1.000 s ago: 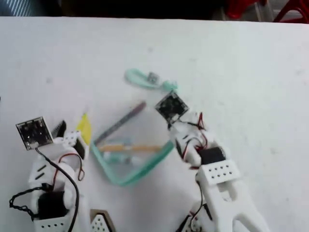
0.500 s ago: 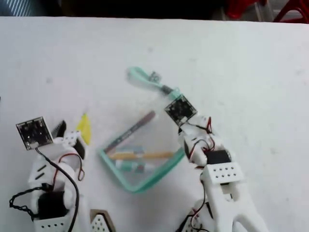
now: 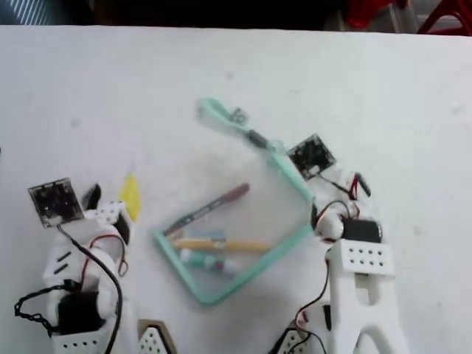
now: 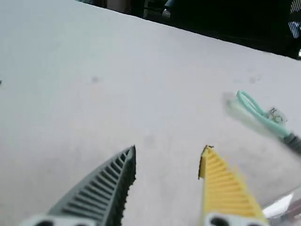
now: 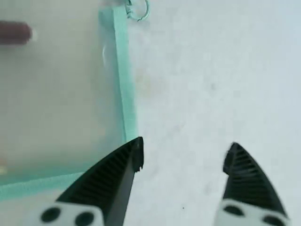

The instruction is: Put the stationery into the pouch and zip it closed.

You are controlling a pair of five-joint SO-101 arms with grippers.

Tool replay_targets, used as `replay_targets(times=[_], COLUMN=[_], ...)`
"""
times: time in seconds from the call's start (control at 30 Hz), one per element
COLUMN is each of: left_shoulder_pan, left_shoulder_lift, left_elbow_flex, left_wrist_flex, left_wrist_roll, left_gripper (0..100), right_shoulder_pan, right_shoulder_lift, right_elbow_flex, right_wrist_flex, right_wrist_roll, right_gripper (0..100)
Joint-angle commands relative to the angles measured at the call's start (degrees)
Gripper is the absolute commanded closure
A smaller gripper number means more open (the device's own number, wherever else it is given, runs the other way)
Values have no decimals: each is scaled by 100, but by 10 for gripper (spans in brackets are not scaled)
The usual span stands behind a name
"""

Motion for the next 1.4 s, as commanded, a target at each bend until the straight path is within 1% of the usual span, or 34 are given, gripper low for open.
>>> replay_targets(times=[0.0,0.03,0.07,0.1,0.17,0.2,0.27,0.33,0.43,0.5,0.57,0.67,0.73,0.83,0.9,1.0,1.13,1.27,1.37], left_shoulder_pan=[769,760,690,576,356,286,171,-101,-778,-1402,-2035,-2730,-2932,-3187,-3204,-3196,-3196,-3196,-3196], left_shoulder_lift=[-4,-4,-4,-4,-4,-4,-4,-13,-13,-22,-22,-40,-40,-40,-40,-40,-40,-40,-40], left_elbow_flex=[18,97,123,97,-26,-44,-35,-97,-167,-158,-105,255,598,607,607,607,624,633,633], left_wrist_flex=[475,466,466,466,484,501,475,466,501,501,510,475,431,352,352,334,334,325,325], left_wrist_roll=[-1952,-2145,-2189,-2189,-2180,-2127,-1837,-1732,-1538,-1495,-1512,-2066,-2418,-2479,-2374,-2356,-2382,-2382,-2382], left_gripper=[793,814,830,841,858,873,929,984,978,976,976,976,976,976,976,976,976,976,976], right_shoulder_pan=[-593,-840,-1068,-1341,-1956,-2308,-2976,-3600,-4347,-4831,-5130,-5262,-5332,-5640,-5859,-5912,-5631,-5481,-5393], right_shoulder_lift=[4,4,4,4,4,4,4,4,13,13,110,760,1393,2422,3064,3960,5174,6070,6484], right_elbow_flex=[-659,-695,-738,-818,-1099,-1301,-1635,-1776,-1635,-1424,-1204,-1134,-1275,-1705,-2022,-2488,-3209,-4308,-4897], right_wrist_flex=[163,224,312,453,875,1138,1692,2009,1921,1596,1288,989,866,848,831,646,505,980,1086], right_wrist_roll=[-26,-202,-448,-703,-1029,-1046,-1046,-1002,-853,-862,-862,-879,-888,-897,-897,-905,-888,-914,-923], right_gripper=[972,995,954,934,960,985,974,983,981,981,981,981,981,981,981,981,981,981,981])
